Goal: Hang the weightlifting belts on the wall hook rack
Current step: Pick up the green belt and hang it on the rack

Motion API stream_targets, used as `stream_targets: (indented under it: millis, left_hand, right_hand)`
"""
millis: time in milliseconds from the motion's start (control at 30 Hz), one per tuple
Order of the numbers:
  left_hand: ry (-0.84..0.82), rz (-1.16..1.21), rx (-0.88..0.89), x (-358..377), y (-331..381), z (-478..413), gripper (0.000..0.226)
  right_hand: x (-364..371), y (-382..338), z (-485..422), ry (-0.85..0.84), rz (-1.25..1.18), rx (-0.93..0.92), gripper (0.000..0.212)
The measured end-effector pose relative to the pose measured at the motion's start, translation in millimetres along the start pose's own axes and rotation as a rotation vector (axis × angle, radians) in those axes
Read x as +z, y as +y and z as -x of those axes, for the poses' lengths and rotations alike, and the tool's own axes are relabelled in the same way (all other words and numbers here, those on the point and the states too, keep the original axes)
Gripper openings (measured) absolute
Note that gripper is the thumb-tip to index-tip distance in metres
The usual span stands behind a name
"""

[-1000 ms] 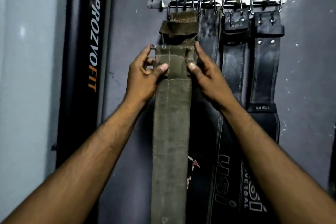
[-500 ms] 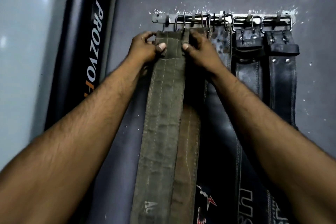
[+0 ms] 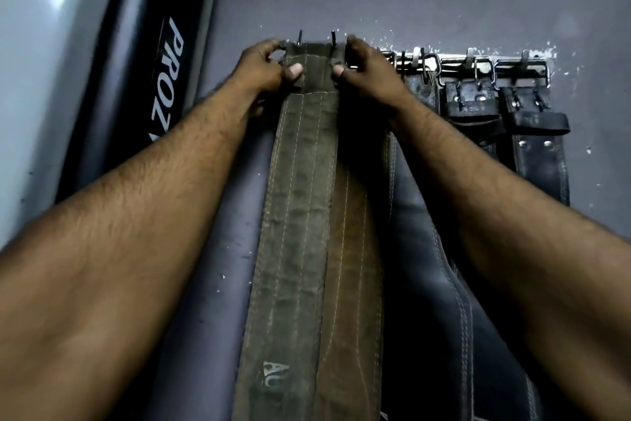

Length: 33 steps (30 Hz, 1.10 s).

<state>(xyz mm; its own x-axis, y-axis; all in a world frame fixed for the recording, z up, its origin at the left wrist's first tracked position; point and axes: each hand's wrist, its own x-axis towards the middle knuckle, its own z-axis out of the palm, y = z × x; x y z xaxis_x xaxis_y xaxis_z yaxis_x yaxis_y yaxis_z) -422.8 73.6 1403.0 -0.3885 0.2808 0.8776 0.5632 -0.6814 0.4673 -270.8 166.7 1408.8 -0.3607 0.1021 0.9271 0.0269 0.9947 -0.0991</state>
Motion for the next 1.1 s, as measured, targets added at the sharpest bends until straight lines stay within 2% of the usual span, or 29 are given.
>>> stream_targets:
  millis: [133,267,333,400,533,600,667,733,867,1000,1100]
  left_hand:
    - [-0.049,-0.039,0.017,-5.9,-18.2,-4.6,0.036]
    - [-0.044,-0.033,0.045,-11.8,-30.1,-2.4,0.04]
    - [-0.047,-0.069,0.059,-15.4,-38.5,-0.8,0.038]
    - [-0.038,-0.125,0.092,-15.9,-45.5,1.3,0.033]
    - [0.022,-0.181,0.103,-10.5,-49.6,5.4,0.027]
    - [0.053,-0.196,0.108,-10.8,-54.9,1.5,0.039]
    - [0.066,-0.194,0.096,-14.0,-64.2,-9.1,0.055]
    - [0.081,-0.218,0.079,-14.5,-65.1,-12.1,0.061]
    - [0.094,-0.27,0.085,-12.1,-58.8,-7.0,0.058]
    - [0.091,-0.328,0.09,-9.5,-52.6,-3.7,0.047]
    - [0.084,-0.338,0.086,-8.3,-50.4,-1.3,0.047]
  right_hand:
    - [10.5,10.5,-7.8,-0.01,0.047,0.048,0.043]
    - [14.8,2.7,1.6,0.034,0.193,0.031,0.049]
    - [21.9,3.6,9.7,0.099,0.241,0.006,0.057]
    - [33.0,5.5,19.4,0.199,0.19,-0.012,0.06]
    - [49.0,10.8,30.7,0.364,0.1,-0.091,0.043]
    - [48.6,10.2,26.9,0.314,0.13,-0.077,0.035]
    - [42.5,9.6,17.4,0.206,0.173,-0.026,0.035]
    - [31.9,8.2,7.6,0.103,0.157,0.016,0.037]
    - [14.4,0.8,-3.6,-0.041,0.123,0.105,0.037]
    - [14.7,-0.3,-5.9,-0.051,0.136,0.118,0.034]
    - [15.9,0.3,-6.8,-0.069,0.088,0.145,0.04]
